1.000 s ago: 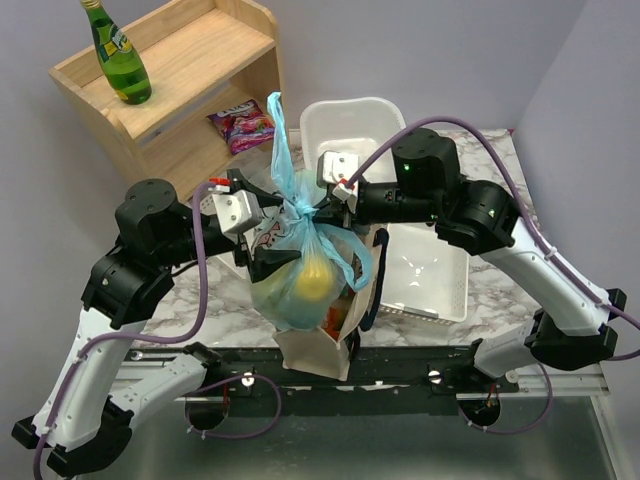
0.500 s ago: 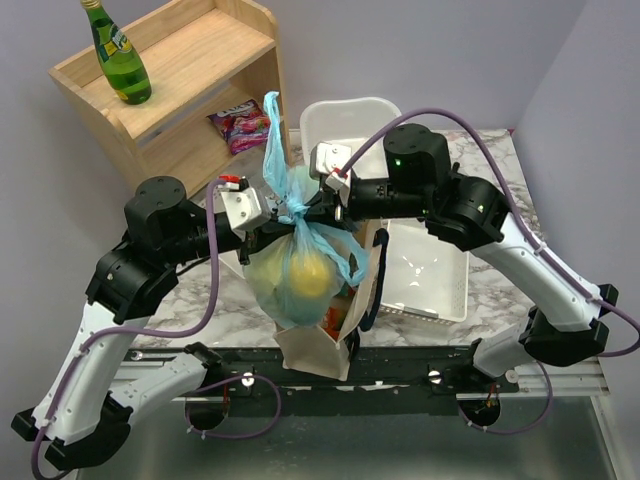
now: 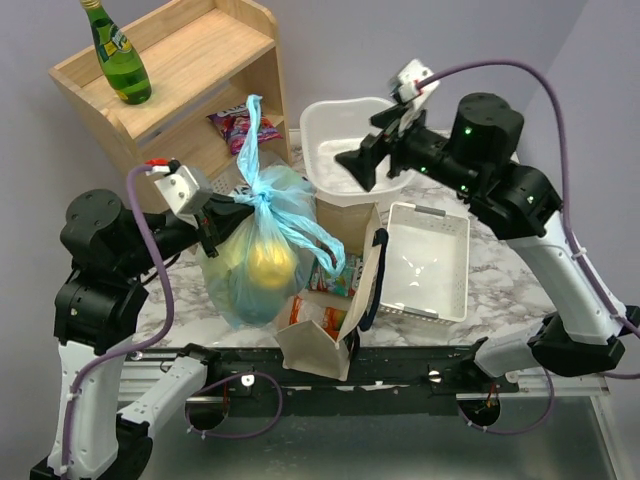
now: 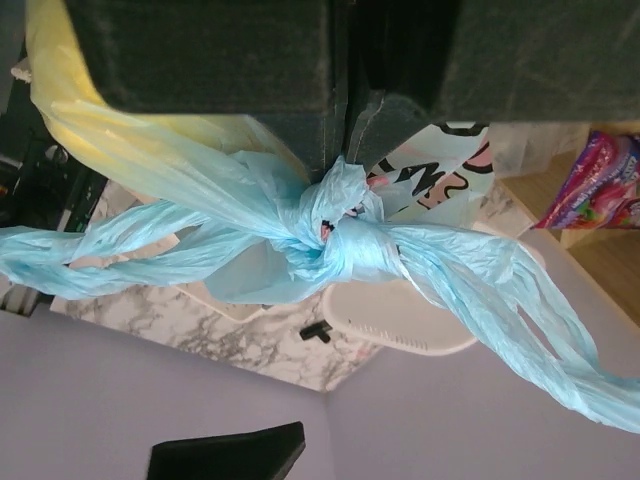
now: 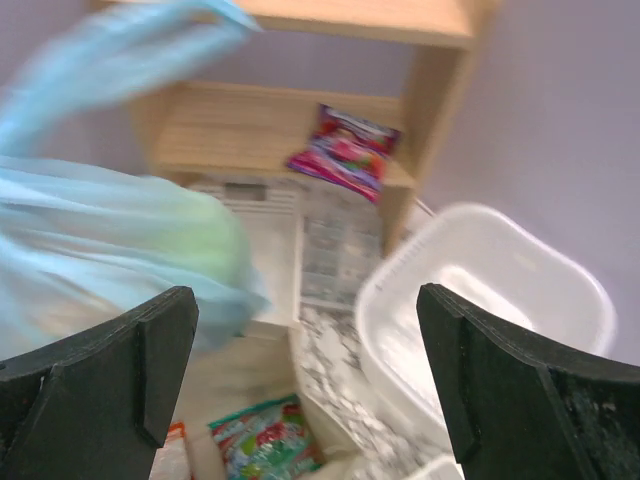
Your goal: Untie the knot of the grocery bags and take out the mixed food
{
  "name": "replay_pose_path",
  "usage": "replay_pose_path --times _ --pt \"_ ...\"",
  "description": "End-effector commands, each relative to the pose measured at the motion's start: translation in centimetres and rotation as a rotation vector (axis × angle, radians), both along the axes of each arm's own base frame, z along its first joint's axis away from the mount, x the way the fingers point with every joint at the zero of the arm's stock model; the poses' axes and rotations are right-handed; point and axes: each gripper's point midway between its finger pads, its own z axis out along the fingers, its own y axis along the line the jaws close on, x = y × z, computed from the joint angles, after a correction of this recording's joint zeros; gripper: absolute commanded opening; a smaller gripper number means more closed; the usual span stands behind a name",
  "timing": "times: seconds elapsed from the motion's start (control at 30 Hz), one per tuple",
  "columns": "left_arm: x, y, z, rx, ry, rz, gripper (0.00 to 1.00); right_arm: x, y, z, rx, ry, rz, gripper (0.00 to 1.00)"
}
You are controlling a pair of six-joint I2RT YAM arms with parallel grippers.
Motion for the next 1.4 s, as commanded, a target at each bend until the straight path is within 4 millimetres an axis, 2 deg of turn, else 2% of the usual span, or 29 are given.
replay_pose_path --times 0.0,0.13,0.23,0.47,0.63,0.67,0.7,0.73,0.77,0.8,0.83,0.97,1.0,1.07,1.27,1.37 --pt "-1.9 1.2 5.6 -0.112 -0.127 0.044 0.0 3.9 -3.9 -2.8 -0.038 0.074 -0.191 1.0" --pt "-1.8 2.3 7.4 -0.145 -0.148 0.117 0.0 4.3 -2.7 -9.9 -0.286 0.126 -0.093 1.0" --pt "-1.8 2.9 8.0 -0.154 -0.154 0.154 0.0 5.0 -1.6 -14.7 -0.417 0.18 -0.033 1.0" --pt "-0.5 5.5 7.2 -0.159 -0.142 0.335 0.0 7.2 0.5 -22.0 -0.556 0.237 0.025 1.0" --pt "-0.4 6.5 6.3 -0.16 -0.132 0.398 0.0 5.6 0.9 -26.3 -0.631 0.319 0.138 0.93" --pt "-0.4 6.7 6.2 -0.161 -0.131 0.407 0.0 5.0 0.8 -26.8 -0.636 0.333 0.159 0.9" --pt "-0.3 6.8 6.1 -0.164 -0.129 0.416 0.0 4.6 0.7 -27.3 -0.637 0.349 0.165 0.75" --pt "-0.3 6.9 5.9 -0.165 -0.126 0.422 0.0 4.5 0.7 -27.3 -0.63 0.358 0.166 0.52" --pt "-0.2 7.1 5.8 -0.168 -0.125 0.433 0.0 4.3 0.9 -26.6 -0.612 0.364 0.169 0.26" --pt "-0.1 7.3 5.7 -0.171 -0.12 0.447 0.0 4.3 1.4 -25.2 -0.571 0.371 0.164 0.09" --pt "0.1 7.4 5.5 -0.172 -0.113 0.459 0.0 4.2 1.8 -23.6 -0.525 0.372 0.162 0.01" --pt "0.6 8.1 5.1 -0.186 -0.104 0.505 0.0 3.8 3.3 -14.1 -0.274 0.27 0.158 0.01" --pt "0.8 8.2 5.0 -0.188 -0.102 0.513 0.0 3.7 3.3 -11.5 -0.21 0.242 0.143 0.01" --pt "0.9 8.4 5.2 -0.193 -0.106 0.525 0.0 3.7 3.0 -7.7 -0.132 0.189 0.114 0.01" --pt "1.0 8.3 5.5 -0.196 -0.126 0.516 0.0 3.0 0.5 0.6 0.039 0.054 0.023 0.01" --pt "0.9 8.1 5.7 -0.198 -0.134 0.504 0.0 2.6 -0.9 3.5 0.094 -0.001 -0.02 0.01"
